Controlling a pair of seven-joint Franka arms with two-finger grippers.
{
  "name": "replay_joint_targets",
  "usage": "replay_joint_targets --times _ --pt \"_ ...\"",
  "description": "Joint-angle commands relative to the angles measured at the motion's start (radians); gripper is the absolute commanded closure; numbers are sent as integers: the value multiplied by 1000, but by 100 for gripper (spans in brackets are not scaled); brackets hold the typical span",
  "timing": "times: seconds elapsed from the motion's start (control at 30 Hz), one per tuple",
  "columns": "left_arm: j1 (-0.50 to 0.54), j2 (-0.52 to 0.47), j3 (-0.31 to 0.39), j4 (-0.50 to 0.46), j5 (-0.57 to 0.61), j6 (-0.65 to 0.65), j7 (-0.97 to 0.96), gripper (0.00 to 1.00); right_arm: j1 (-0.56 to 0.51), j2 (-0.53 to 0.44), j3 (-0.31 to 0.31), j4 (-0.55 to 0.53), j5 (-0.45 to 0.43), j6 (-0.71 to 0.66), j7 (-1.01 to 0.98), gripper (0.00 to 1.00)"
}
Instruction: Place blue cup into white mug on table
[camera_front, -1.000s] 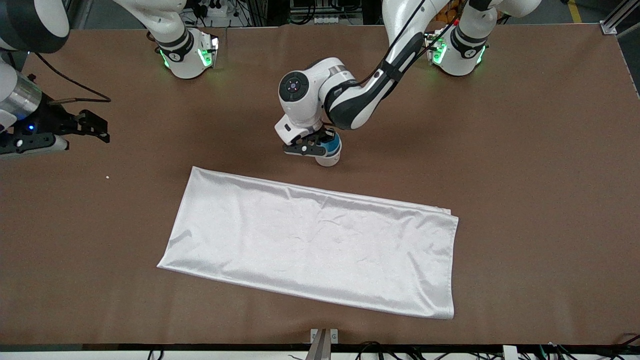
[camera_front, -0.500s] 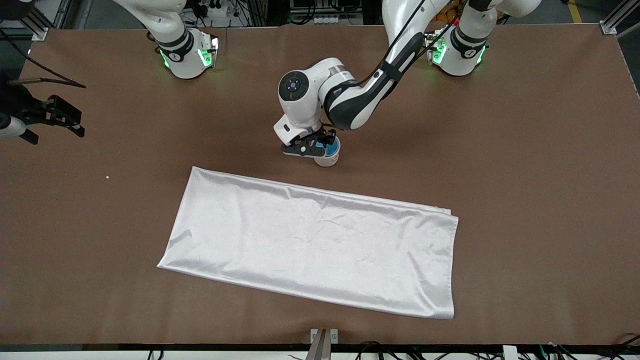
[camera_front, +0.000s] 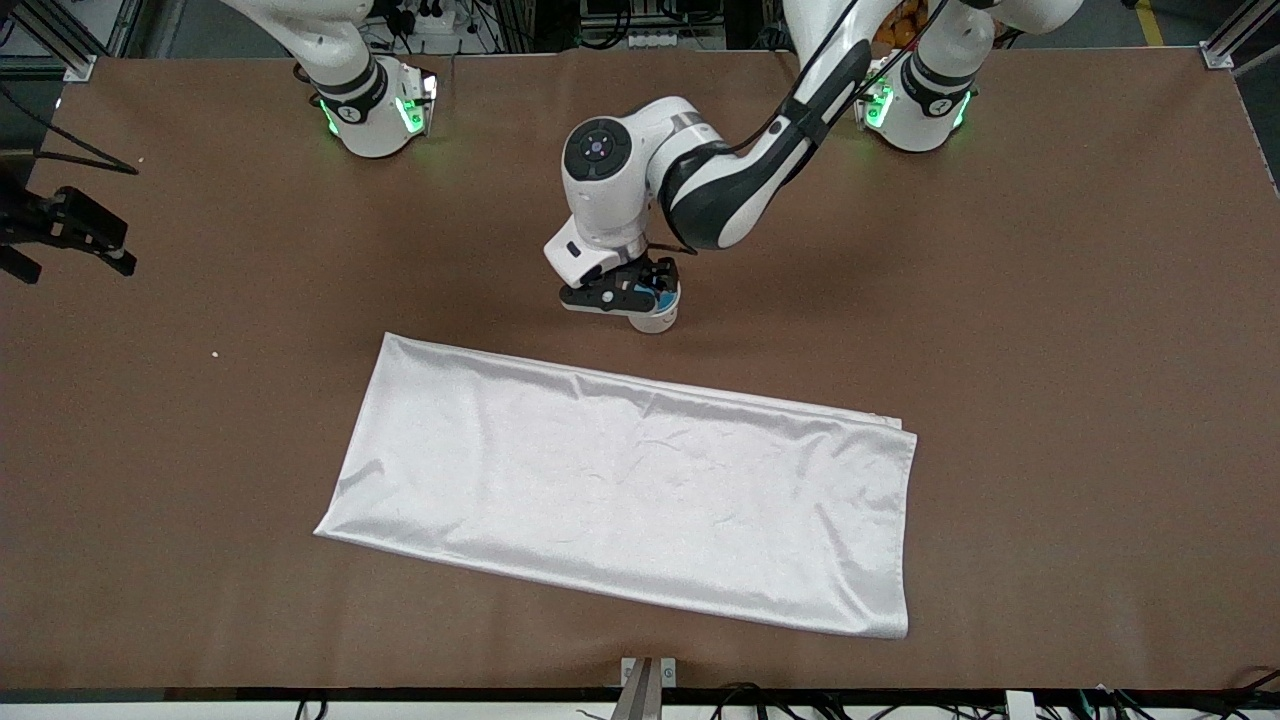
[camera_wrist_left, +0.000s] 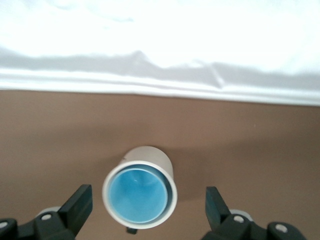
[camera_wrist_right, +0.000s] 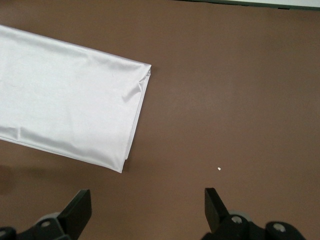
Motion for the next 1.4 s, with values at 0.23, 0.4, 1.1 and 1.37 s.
replay_joint_targets --times 0.23,0.4,1.1,1.37 --pt "132 -215 -3 -27 28 -140 5 0 37 36 -17 36 2 -20 14 0" --pt "190 -285 -4 -27 22 -191 56 0 36 34 -17 44 -1 -19 13 0" --pt "477 -486 -12 -58 -85 -382 372 0 60 48 -37 76 -64 -45 134 0" --pt "518 -509 5 -87 -118 -382 395 0 117 93 -97 75 -50 -45 126 0"
